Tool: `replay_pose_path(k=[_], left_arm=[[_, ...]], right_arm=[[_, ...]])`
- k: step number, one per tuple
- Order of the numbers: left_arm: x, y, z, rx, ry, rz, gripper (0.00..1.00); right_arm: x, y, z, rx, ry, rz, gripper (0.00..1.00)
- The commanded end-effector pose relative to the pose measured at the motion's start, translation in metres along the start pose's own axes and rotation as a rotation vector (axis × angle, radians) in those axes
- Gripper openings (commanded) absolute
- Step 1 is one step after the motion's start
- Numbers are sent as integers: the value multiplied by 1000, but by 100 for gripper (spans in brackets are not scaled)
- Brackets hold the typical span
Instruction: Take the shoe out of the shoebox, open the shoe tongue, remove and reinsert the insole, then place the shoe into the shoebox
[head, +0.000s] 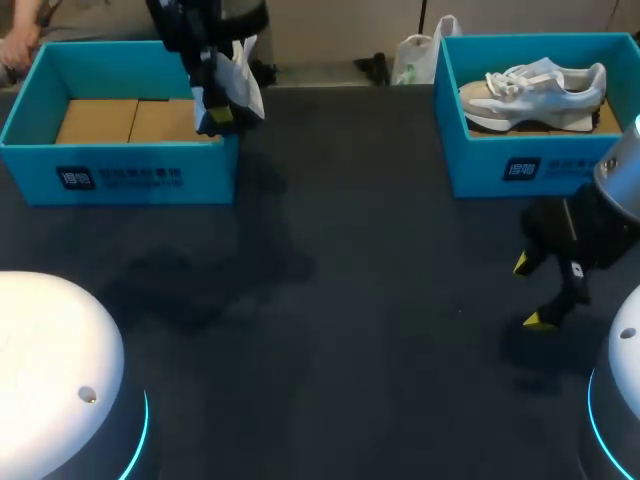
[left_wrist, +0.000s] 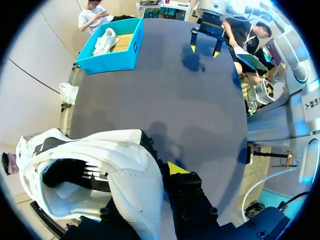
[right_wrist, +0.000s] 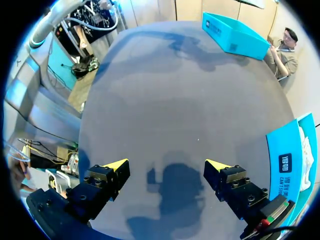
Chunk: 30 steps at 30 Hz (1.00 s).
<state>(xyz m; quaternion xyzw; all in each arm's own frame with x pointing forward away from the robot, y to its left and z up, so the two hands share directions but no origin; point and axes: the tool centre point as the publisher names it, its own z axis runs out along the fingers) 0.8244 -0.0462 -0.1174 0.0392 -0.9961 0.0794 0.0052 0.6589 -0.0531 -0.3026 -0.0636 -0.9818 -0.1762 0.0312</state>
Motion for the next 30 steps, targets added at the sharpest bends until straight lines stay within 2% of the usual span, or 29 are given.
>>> replay_pose_path(k=[1,5,14,19,22,23,30], left_arm=[[0,0,-1,15,-24,9,0],[-48,4,-16,48,63,-11,0],[-163,37,-29,57,40,-96,0],[-214,60,-38,28,-3,-115,0],[-241,76,-43,11,35,-58,0],[-248,81,-42,10,52,-50,0],[-248,81,-42,10,52,-50,0]], right_arm=[[1,1,1,3,-2,1,100],[1,1,1,3,-2,1,100],[1,1,1,3,-2,1,100],[1,1,1,3,-2,1,100],[1,1,1,3,-2,1,100],[1,1,1,3,-2,1,100],[1,1,1,3,-2,1,100]])
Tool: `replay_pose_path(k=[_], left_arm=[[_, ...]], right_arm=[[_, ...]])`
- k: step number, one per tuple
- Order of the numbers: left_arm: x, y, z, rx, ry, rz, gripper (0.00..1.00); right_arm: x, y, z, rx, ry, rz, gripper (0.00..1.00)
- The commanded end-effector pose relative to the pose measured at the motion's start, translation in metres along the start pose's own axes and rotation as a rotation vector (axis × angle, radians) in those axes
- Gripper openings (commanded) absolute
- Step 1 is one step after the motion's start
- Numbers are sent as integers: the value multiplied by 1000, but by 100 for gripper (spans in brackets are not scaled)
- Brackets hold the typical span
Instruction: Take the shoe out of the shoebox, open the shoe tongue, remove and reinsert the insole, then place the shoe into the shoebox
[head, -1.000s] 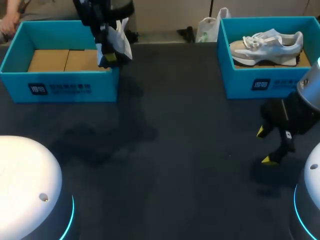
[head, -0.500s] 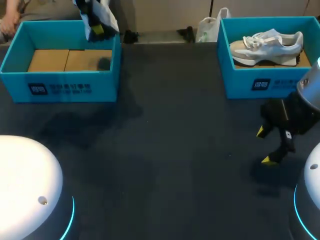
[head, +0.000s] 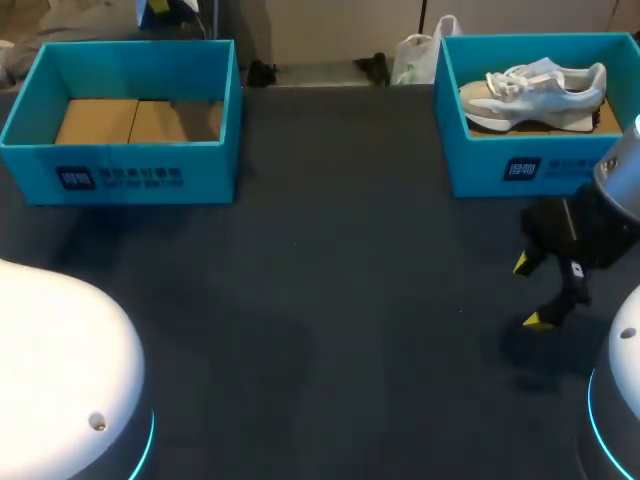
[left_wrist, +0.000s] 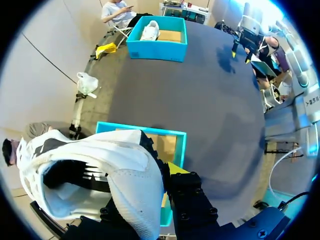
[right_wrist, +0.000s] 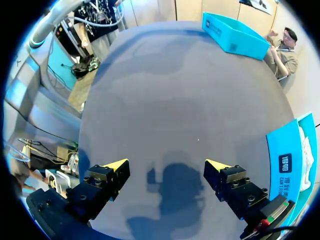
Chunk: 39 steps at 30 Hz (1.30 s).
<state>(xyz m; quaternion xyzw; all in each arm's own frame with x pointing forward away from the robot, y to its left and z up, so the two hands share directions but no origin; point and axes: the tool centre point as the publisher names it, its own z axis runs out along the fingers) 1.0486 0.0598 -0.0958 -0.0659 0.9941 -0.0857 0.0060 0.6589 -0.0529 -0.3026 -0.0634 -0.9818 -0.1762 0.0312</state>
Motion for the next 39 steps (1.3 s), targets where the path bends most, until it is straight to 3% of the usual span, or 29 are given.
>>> replay_pose_path(k=[1,6,11,15,19,22,23,36,39], left_arm=[[-16,-3,-3,-6,78,1,0],[-16,-3,-3,-6,78,1,0],[-52,28,8,-17,87,-6,0],[-68,58,17,-26,108,36,0],[-75,85,25,-35,149,207,0],[-73,109,26,-66,165,506,0],[-75,119,29,-106,117,595,0],[-75,119,29,-106,117,595,0],[-81,127,31,-140,126,742,0]], right_arm=[[1,0,1,3,-2,1,100],[1,0,1,3,-2,1,100],[1,0,1,3,-2,1,100],[1,0,1,3,-2,1,100],[1,0,1,3,-2,1,100],[1,0,1,3,-2,1,100],[1,0,1,3,-2,1,100],[1,0,1,3,-2,1,100],[1,0,1,3,-2,1,100]])
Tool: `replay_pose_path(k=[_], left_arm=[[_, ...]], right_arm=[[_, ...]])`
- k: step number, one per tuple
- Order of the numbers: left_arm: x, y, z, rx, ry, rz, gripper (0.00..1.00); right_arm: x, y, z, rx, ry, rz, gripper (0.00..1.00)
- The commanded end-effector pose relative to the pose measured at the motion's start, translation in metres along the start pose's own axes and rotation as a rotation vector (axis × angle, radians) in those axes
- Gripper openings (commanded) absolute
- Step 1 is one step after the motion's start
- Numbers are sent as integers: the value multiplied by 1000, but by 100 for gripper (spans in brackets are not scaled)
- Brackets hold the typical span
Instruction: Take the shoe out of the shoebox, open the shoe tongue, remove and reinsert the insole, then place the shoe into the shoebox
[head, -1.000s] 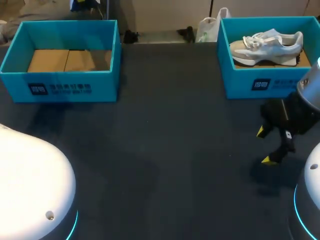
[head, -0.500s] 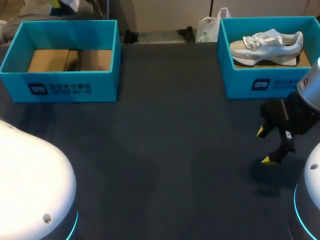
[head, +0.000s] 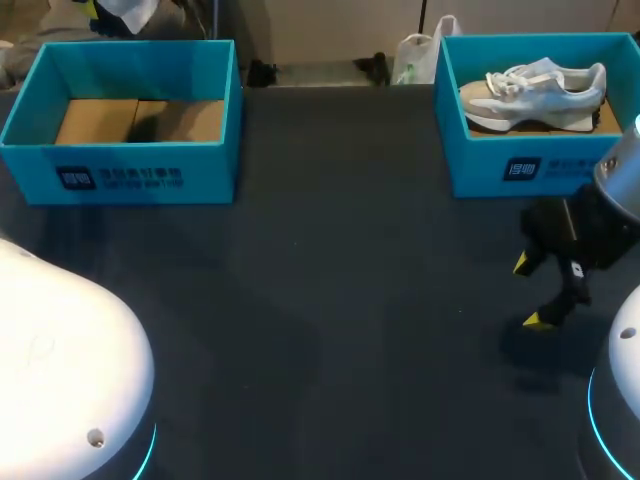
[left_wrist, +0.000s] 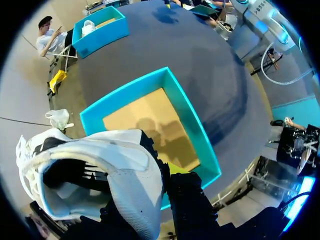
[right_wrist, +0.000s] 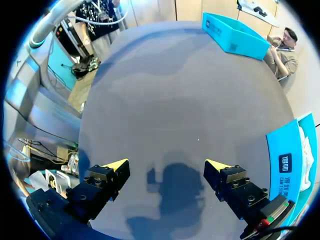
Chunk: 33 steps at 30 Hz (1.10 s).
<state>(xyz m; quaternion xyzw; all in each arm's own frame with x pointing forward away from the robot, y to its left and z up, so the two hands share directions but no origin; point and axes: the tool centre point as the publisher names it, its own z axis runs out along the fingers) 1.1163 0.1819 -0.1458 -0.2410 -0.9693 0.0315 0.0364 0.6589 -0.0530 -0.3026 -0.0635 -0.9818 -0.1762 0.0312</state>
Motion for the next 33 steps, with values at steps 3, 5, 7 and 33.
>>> replay_pose_path(k=[3,5,7,33], left_arm=[[5,24,3,-42,48,255,0],[7,40,4,-55,46,428,0],[9,48,5,-70,19,495,0],[15,95,19,-135,-28,859,0]], right_arm=[[1,0,1,3,-2,1,100],[1,0,1,3,-2,1,100],[1,0,1,3,-2,1,100],[1,0,1,3,-2,1,100]])
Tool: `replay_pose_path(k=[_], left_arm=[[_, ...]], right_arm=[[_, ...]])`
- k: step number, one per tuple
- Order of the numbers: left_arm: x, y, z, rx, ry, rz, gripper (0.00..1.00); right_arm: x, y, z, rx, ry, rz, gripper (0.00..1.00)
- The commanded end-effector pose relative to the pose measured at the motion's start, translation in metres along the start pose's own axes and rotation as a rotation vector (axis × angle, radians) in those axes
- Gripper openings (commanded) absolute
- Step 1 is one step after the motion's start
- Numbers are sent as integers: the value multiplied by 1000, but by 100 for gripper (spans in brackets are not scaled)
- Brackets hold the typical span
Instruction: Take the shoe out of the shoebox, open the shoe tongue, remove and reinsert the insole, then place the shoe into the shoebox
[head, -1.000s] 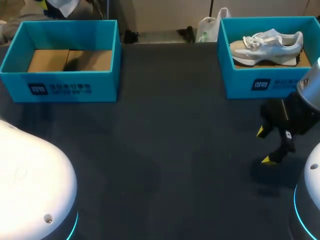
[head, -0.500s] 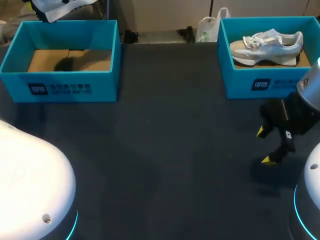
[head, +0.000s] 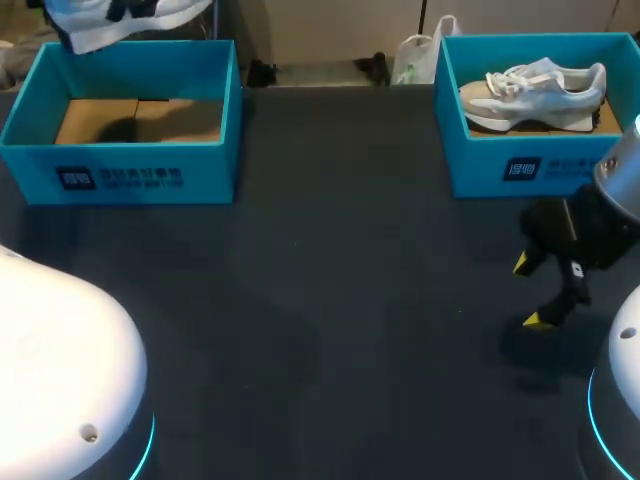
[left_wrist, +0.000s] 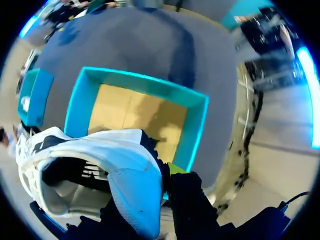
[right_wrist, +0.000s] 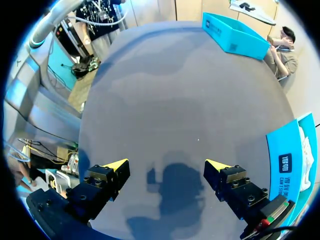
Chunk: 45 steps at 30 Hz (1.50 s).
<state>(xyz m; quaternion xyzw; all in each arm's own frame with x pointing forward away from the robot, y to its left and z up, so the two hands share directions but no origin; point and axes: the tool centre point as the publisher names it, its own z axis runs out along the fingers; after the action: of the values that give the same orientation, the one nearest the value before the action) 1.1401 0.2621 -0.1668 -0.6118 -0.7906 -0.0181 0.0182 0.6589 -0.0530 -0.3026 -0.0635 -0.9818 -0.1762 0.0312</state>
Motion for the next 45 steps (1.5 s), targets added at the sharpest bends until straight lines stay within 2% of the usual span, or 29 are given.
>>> replay_pose_path(k=[1,11,14,18,24,35,39,45], left_arm=[[8,8,5,-31,-45,30,0],[8,8,5,-31,-45,30,0],[5,8,18,-80,-26,111,0],[9,15,38,-70,14,144,0],[19,13,60,-64,34,188,0],[19,13,60,-64,34,188,0],[14,16,78,-49,48,191,0],[24,17,91,-51,55,206,0]], right_arm=[[1,0,1,3,-2,1,100],[1,0,1,3,-2,1,100],[1,0,1,3,-2,1,100],[1,0,1,3,-2,1,100],[1,0,1,3,-2,1,100],[1,0,1,3,-2,1,100],[1,0,1,3,-2,1,100],[1,0,1,3,-2,1,100]])
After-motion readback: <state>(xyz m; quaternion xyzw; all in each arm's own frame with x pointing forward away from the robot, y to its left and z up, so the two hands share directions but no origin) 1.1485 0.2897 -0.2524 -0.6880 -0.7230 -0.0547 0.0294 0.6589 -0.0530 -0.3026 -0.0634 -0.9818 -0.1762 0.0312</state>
